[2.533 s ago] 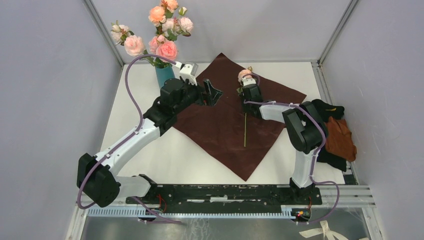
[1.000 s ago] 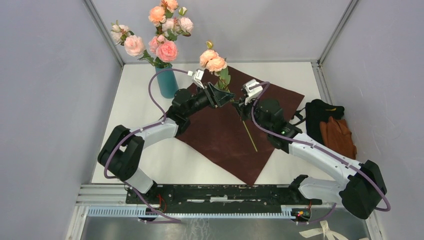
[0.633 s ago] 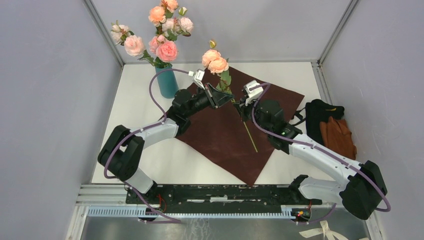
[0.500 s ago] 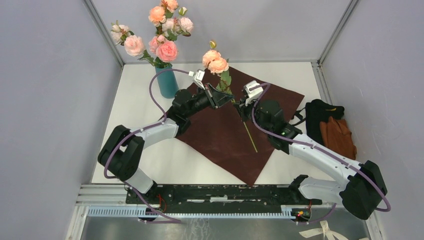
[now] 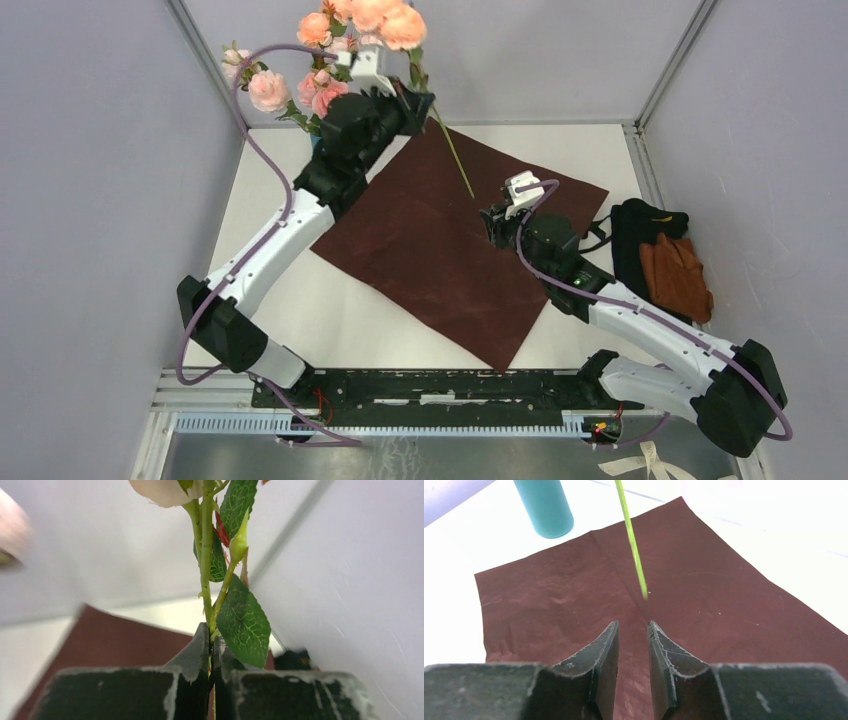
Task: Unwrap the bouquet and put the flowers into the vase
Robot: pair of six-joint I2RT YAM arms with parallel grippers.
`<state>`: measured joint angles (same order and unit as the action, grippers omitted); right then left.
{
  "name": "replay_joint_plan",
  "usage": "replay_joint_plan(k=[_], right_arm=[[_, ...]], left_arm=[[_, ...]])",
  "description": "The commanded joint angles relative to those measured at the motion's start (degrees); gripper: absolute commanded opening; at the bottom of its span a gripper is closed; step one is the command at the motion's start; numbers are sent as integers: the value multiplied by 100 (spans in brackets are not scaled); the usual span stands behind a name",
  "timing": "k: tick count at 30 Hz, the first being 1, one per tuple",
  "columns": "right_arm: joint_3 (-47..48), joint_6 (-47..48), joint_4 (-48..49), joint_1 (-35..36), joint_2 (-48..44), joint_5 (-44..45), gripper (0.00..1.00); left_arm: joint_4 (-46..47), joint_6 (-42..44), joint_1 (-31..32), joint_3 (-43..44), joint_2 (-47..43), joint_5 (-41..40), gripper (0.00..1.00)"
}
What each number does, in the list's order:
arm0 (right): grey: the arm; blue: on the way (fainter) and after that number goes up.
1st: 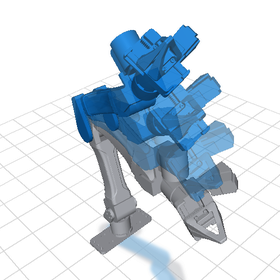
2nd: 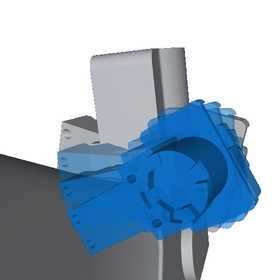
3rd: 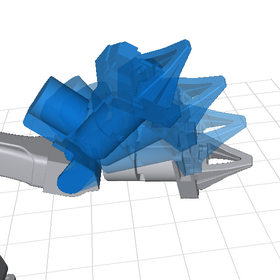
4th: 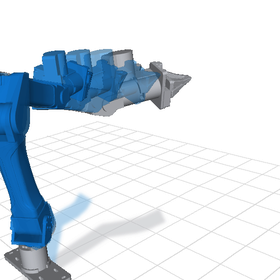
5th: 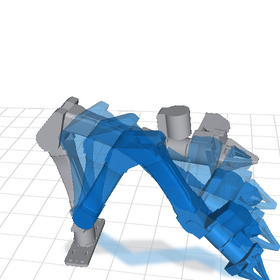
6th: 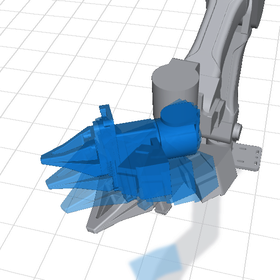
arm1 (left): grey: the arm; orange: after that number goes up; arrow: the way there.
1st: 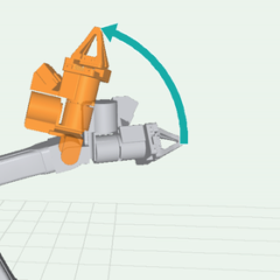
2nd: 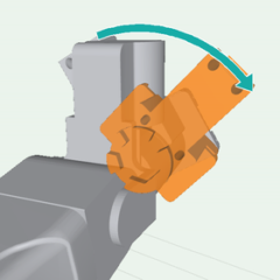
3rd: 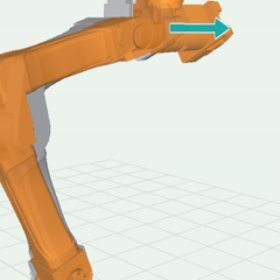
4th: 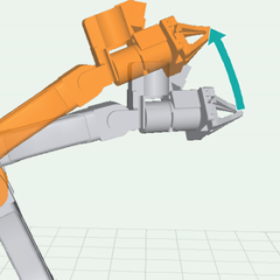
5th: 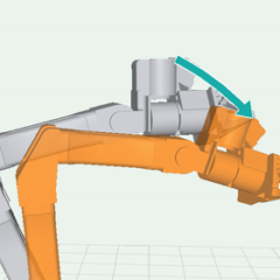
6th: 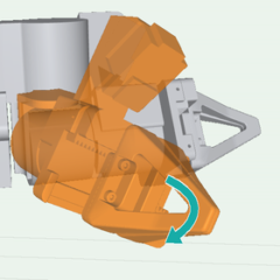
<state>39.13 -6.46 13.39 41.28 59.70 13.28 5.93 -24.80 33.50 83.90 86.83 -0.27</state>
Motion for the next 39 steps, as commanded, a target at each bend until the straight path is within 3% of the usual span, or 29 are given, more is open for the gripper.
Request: replay_joint_plan(k=[1, 7, 11, 22, 30, 39], right_arm=[[-55, 106, 278, 25, -21, 298, 33], [-5, 106, 399, 26, 339, 222, 33], [15, 96, 459, 23, 526, 132, 32], [76, 54, 578, 27, 784, -79, 32], [92, 35, 621, 21, 871, -199, 31], [86, 56, 649, 17, 964, -296, 31]], left_arm=[[-1051, 1355, -248, 1140, -207, -1521, 2], [-1460, 1258, -1154, 2518, -105, -1183, 2], [-1212, 1283, -1564, 2893, -219, -1107, 2], [27, 1397, -2178, 2339, -891, -1606, 2], [128, 2196, -2249, 2645, -639, -1938, 2], [628, 2630, -2387, 2383, -510, -2109, 2]])
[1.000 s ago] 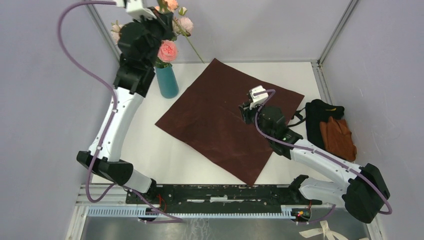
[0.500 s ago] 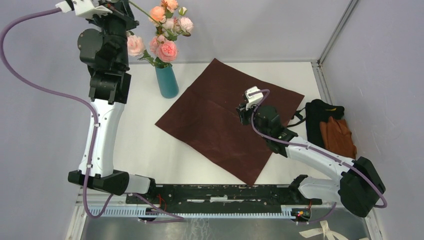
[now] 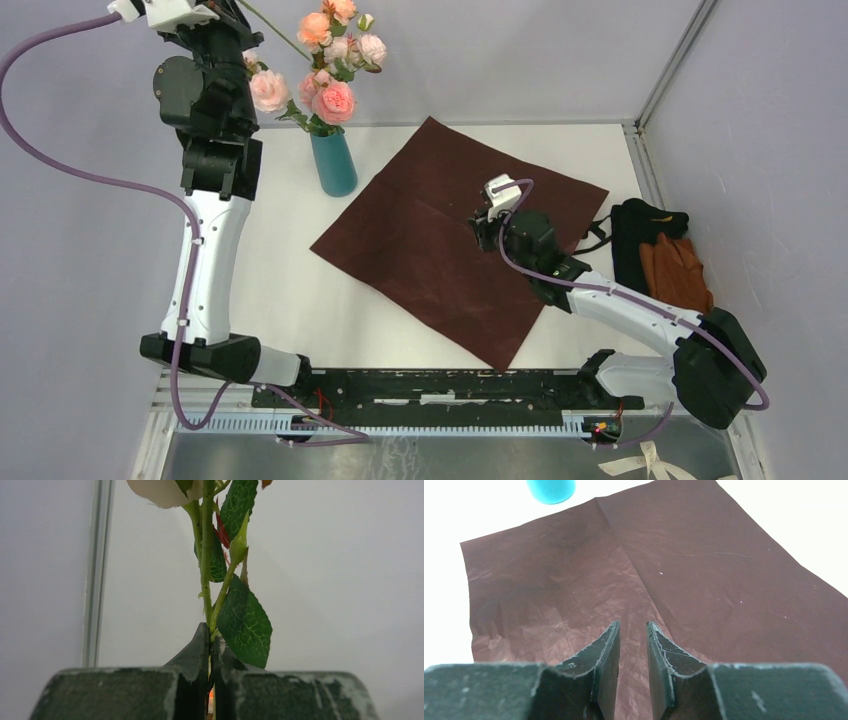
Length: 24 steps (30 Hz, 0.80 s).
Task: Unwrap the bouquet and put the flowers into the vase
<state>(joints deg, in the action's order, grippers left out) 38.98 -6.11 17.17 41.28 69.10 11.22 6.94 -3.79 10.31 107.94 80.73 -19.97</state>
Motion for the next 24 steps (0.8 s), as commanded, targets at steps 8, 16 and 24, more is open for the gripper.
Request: replay_joint_plan(k=[8, 16, 24], right_arm=[[83, 44, 265, 19, 33, -66, 31], [101, 44, 275, 27, 156, -75, 31], [93, 31, 280, 29, 140, -89, 31]], left_arm=[[839, 420, -177, -723, 360, -18, 2], [763, 615, -186, -939, 400, 55, 2], [736, 707, -183, -1227, 560, 177, 2]])
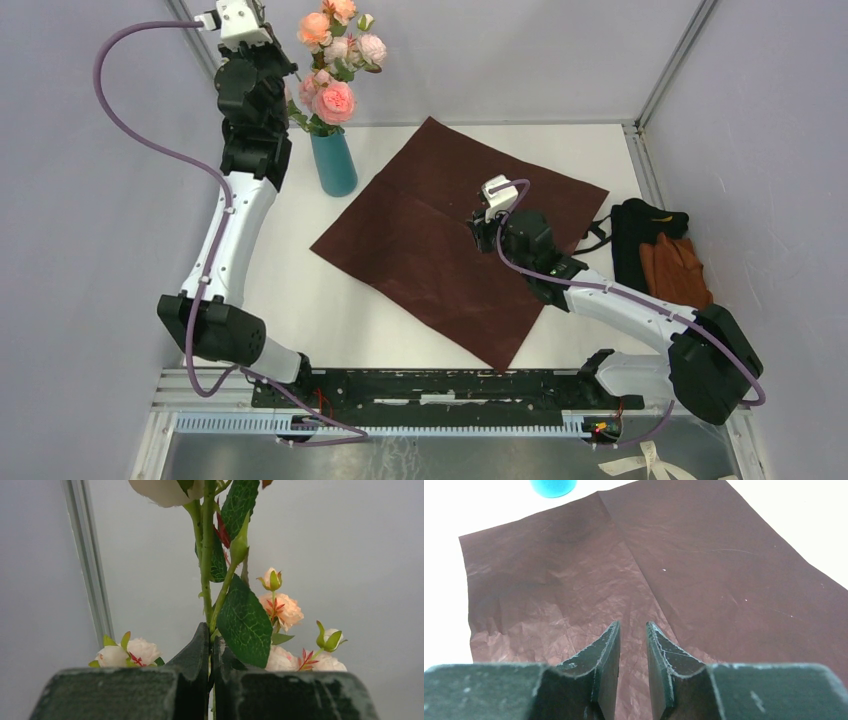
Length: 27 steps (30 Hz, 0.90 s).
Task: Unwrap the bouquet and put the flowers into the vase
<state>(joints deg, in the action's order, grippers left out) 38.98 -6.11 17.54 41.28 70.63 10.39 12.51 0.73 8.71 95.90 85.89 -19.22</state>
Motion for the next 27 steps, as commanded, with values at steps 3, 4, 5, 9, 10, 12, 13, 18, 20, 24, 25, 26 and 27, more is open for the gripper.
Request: replay_joint_plan(k=[3, 4, 5, 9, 10, 12, 13, 18, 20, 24, 25, 26, 27], right_arm=[[92, 39, 229, 16, -48, 41, 31], [94, 39, 237, 17, -58, 53, 31], [84, 33, 236, 23, -66, 42, 31], [77, 28, 233, 21, -57, 15, 31], [75, 31, 229, 24, -67, 23, 31], [66, 35, 230, 21, -88, 41, 31], [57, 33, 225, 18, -101, 42, 31], [50, 33, 224, 17, -120, 60, 31], [48, 37, 228, 16, -107, 64, 31], [73, 17, 236, 20, -61, 45, 31], [79, 11, 242, 21, -48, 31, 31], [83, 0, 246, 27, -41, 18, 31], [83, 1, 238, 20, -41, 20, 31]], left_arm=[[89, 241, -24, 51, 215, 107, 2], [72, 223, -25, 52, 260, 104, 2], [48, 188, -27, 52, 295, 110, 2], [-5, 105, -23, 39, 441, 183, 2], [-19, 103, -27, 28, 466, 181, 2], [-16, 129, -26, -6, 517, 179, 2], [-13, 147, -22, -19, 540, 160, 2], [-3, 231, -28, -49, 647, 158, 2], [15, 270, -27, -98, 662, 135, 2], [44, 302, -32, -226, 620, 164, 2], [34, 309, -36, -241, 614, 169, 2], [39, 343, -36, -265, 614, 178, 2], [44, 367, -32, -303, 611, 176, 2]])
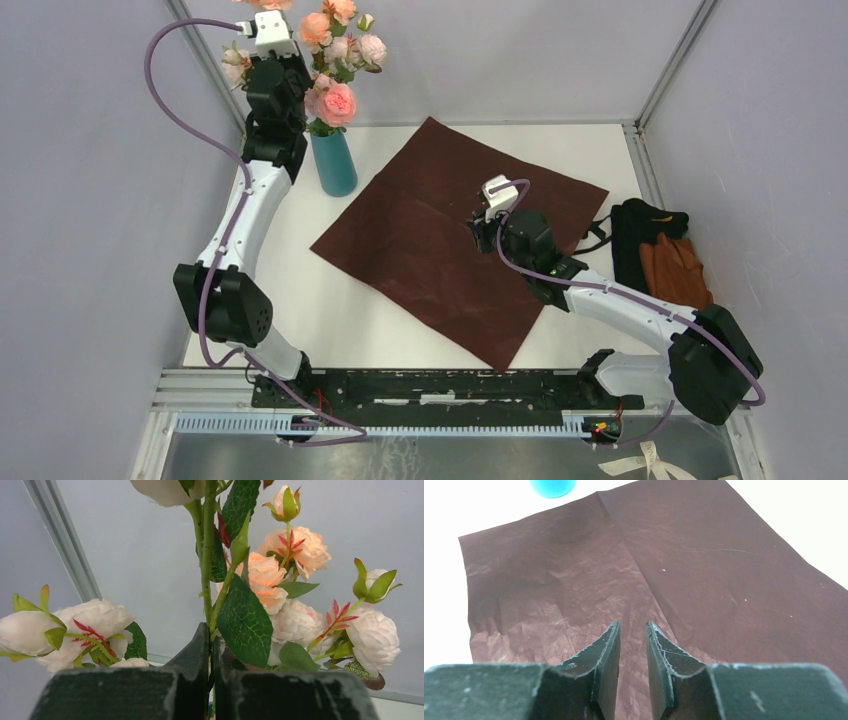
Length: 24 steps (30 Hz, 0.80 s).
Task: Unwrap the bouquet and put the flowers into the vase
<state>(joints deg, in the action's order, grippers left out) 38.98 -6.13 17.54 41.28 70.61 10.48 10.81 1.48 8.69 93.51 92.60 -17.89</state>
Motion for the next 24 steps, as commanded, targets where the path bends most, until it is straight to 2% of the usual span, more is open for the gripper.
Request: replay_joint_plan(k=[1, 10, 11, 13, 17, 24], right_arm=[[83, 5, 238, 23, -46, 8, 31], [39, 16, 228, 17, -152, 42, 31], [39, 28, 227, 18, -153, 51, 31], [39, 31, 230, 21, -137, 59, 31], [66, 32, 239, 23, -82, 29, 31], [83, 20, 252, 22, -38, -2, 31]], left_arm=[[245, 307, -38, -111, -64, 57, 2], [228, 299, -34, -210, 24, 40, 2], [233, 278, -32, -217, 20, 34, 7], [234, 261, -32, -211, 22, 45, 24], [228, 285, -33, -193, 20, 38, 45], [237, 301, -33, -171, 4, 44, 68]])
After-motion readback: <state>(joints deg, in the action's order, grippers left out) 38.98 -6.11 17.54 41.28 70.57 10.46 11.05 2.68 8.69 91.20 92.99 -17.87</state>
